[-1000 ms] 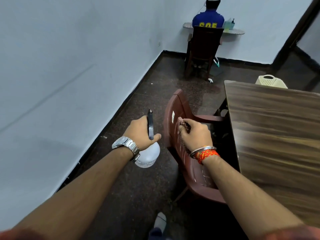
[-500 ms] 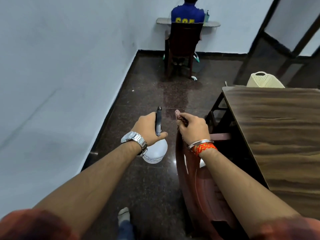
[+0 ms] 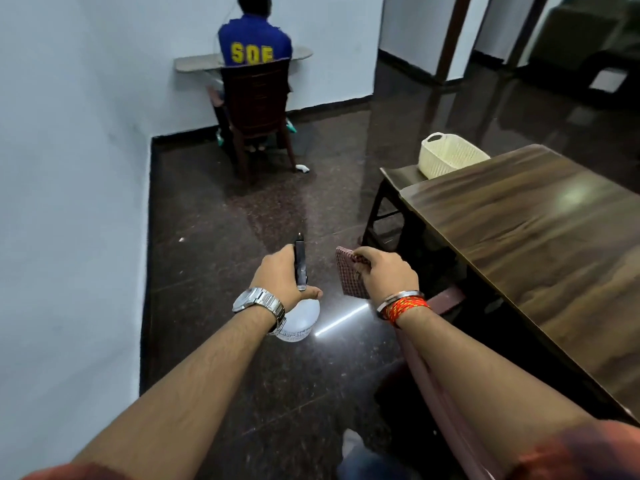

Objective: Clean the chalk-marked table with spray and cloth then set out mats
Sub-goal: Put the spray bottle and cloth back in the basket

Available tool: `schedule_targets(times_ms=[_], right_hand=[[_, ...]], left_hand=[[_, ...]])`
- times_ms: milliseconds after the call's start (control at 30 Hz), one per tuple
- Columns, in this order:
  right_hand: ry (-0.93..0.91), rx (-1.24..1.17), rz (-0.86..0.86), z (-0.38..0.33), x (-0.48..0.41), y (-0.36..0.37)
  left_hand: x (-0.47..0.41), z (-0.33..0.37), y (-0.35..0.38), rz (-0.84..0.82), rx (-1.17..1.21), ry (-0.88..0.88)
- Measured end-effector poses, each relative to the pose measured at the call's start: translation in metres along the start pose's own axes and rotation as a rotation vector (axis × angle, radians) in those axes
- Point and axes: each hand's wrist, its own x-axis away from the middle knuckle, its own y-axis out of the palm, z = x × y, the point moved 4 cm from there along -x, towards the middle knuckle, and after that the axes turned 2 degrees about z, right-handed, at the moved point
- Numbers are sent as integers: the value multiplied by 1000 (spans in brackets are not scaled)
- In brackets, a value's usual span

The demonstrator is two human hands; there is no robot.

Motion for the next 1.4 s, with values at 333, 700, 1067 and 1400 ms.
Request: schedule_targets(times_ms=[333, 700, 1067, 1400], right_hand=[[178, -7, 75, 42, -175, 31], [296, 33, 141, 77, -363, 29], [657, -31, 293, 146, -510, 19], [864, -82, 372, 248, -606, 15]], left_hand=[[-217, 13, 44, -141, 11, 140], [-440, 76, 99, -271, 1, 323], [-638, 177, 167, -530, -18, 601], [-761, 265, 254, -637, -84, 748]])
